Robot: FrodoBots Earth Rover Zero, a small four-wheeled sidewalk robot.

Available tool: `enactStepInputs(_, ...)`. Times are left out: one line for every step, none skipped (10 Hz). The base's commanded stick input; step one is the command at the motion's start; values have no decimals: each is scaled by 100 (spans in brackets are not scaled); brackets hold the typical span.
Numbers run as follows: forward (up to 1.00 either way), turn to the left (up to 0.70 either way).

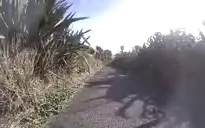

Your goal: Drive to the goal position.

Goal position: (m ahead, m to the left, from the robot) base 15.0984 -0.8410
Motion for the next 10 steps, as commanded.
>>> enactStepInputs(45, -27)
enactStepInputs(45, -27)
enactStepInputs(45, -27)
enactStepInputs(45, -27)
enactStepInputs(45, -27)
enactStepInputs(45, -27)
enactStepInputs(45, -27)
enactStepInputs(45, -27)
enactStepInputs(45, -27)
enactStepInputs(45, -27)
